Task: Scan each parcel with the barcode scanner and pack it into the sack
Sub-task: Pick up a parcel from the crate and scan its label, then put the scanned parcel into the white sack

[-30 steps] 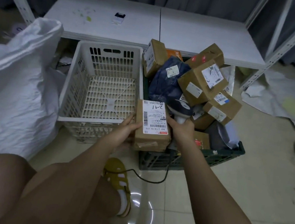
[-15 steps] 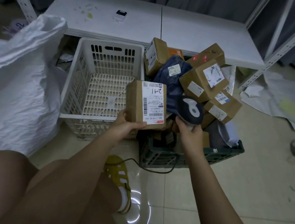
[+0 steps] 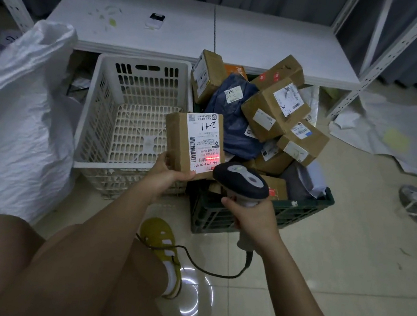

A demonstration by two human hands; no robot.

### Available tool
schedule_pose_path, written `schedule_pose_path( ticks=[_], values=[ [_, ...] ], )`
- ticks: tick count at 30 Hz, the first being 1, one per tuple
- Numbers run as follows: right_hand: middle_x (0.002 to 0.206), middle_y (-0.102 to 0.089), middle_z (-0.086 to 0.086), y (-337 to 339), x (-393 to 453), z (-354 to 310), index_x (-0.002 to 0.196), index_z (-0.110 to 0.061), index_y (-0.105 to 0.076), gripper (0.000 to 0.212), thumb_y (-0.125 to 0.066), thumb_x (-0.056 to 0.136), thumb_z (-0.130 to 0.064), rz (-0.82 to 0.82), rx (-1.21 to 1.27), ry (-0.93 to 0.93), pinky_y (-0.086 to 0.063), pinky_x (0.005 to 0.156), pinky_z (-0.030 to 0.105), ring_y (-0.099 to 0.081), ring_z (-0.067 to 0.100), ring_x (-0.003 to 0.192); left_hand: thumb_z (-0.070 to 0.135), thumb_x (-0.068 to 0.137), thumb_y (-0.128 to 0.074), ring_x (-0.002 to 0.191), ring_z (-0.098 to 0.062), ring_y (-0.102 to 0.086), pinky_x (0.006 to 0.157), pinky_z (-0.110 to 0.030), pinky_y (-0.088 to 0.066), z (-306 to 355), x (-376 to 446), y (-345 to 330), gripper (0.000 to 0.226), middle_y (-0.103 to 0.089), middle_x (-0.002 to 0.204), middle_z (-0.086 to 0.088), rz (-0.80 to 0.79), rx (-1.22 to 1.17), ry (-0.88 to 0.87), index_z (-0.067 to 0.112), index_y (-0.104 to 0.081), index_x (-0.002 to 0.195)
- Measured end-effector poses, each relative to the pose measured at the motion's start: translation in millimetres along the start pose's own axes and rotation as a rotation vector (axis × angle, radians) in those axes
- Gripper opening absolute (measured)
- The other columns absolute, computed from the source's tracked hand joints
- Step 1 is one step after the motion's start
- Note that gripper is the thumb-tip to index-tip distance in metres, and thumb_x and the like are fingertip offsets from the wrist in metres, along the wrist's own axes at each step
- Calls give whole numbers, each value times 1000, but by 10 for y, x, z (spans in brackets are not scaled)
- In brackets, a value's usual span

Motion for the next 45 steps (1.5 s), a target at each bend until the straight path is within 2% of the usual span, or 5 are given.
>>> schedule_pose_path(
  ticks=[15,25,30,37,45],
  values=[
    [74,-63,-2,-284,-163,-1059,102,-3,-64,24,-75,84,-15,-20,103,173,-44,52,9,-58,-3,59,17,74,-82,110,-17,-62,100,-39,-48,726,-561,335,70,-64,125,0,184,-73,-249,17,-46,133],
    [75,-58,4,-1794,-604,-2512,89,-19,-53,19,-71,87,-20,-298,106,332,-47,55,28,-54,17,60,26,75,-82,119,-12,-53,102,-32,-43,1885,-2430,2460,87,-52,129,9,707,-5,-644,19,-29,144],
    [76,-58,8,-2404,-821,-2596,87,-16,-52,17,-70,88,-16,-352,81,342,-44,49,24,-52,17,58,62,43,-84,126,-26,-45,93,-41,-50,1719,-2957,3624,132,-38,144,-5,1037,427,-420,21,-17,149],
    [66,-55,5,-2910,-725,-2432,84,-11,-56,13,-69,88,-10,-401,23,345,-42,50,29,-50,19,54,27,68,-83,112,-26,-58,95,-38,-49,944,-2531,4043,99,-50,136,-7,424,1158,242,17,-27,149],
    [71,-56,8,-3047,-426,-2276,94,-7,-57,13,-66,90,-17,-382,-12,312,-45,53,29,-52,18,55,39,63,-85,121,-27,-49,101,-41,-44,793,-1818,4249,94,-47,136,-4,389,1266,233,21,-39,143]
  ],
)
Point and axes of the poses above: each hand's wrist, its own x-axis towards the middle knuckle, its own y-axis out of the back of the hand, z = x × y, the point moved 5 cm from there along x, towards the middle knuckle
